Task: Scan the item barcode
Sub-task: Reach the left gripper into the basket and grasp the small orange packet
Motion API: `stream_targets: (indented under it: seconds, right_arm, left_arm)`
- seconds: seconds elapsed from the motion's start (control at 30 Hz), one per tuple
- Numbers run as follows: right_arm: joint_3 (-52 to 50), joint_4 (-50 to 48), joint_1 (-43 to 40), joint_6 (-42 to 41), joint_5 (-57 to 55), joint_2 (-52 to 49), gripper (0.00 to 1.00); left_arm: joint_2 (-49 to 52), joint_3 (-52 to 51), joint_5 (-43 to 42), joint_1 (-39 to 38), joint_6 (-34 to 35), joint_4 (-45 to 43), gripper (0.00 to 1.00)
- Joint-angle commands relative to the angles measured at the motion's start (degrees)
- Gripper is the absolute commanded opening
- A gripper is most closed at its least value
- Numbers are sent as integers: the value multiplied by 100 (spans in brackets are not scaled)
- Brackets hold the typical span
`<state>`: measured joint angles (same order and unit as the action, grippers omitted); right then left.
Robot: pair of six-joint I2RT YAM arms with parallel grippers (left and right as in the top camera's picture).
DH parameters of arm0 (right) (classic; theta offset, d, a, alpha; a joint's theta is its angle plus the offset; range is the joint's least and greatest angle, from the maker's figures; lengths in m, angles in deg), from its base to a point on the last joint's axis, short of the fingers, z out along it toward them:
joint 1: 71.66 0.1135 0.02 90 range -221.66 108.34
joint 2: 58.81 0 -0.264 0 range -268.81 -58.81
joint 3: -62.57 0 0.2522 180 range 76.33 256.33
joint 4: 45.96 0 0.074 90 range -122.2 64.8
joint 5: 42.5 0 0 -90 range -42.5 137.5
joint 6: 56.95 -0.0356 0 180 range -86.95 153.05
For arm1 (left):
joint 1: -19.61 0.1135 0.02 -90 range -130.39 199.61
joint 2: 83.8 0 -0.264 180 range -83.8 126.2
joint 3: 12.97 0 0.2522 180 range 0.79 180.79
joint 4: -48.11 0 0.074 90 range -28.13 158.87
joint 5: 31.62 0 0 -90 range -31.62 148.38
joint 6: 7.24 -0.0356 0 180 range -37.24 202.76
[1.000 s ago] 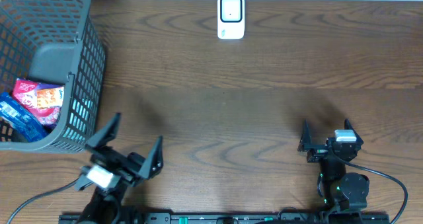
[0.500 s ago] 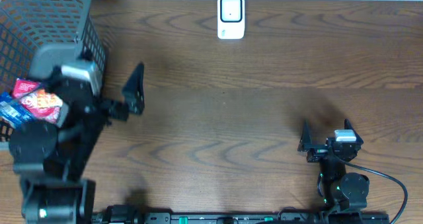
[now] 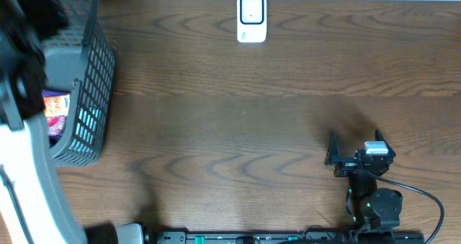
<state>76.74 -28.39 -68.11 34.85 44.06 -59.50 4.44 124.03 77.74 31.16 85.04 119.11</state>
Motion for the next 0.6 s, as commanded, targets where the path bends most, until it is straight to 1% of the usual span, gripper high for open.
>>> stream_targets:
  seconds: [0.0, 0.07, 0.13, 0.2, 0.3, 0.37, 0.43, 0.5, 0.53, 0.57]
  right_arm:
    - [-11, 22, -24, 44, -9, 37, 99]
    - [-11, 22, -24, 44, -9, 37, 99]
    - [-11, 22, -24, 44, -9, 37, 99]
    - [-11, 22, -24, 44, -9, 37, 99]
    - [-11, 22, -24, 44, -11, 37, 99]
    - [-11, 22, -24, 44, -9, 37, 99]
    - [-11, 22, -24, 44, -9, 37, 99]
    - [-11, 22, -24, 44, -9, 37, 99]
    - [-11, 22, -24, 44, -9, 37, 99]
    - [-11, 22, -24, 44, -11, 37, 99]
  left_arm:
    - [579, 278, 326, 533, 1043, 96, 98]
    - [785, 271, 111, 662, 1248, 103, 98]
    - [931, 271, -177, 708, 1263, 297, 98]
    - [1049, 232, -216, 713, 1263, 754, 98]
    - [1215, 98, -197, 767, 1279, 815, 98]
    - [1370, 70, -177, 833, 1460, 957, 98]
    - [1539, 70, 133, 914, 2225, 1250, 98]
    - [1716, 70, 702, 999, 3322, 1700, 98]
    - [1869, 70, 859, 1062, 4015, 1991, 98]
    - [1969, 68, 828, 1091, 4284, 2094, 98]
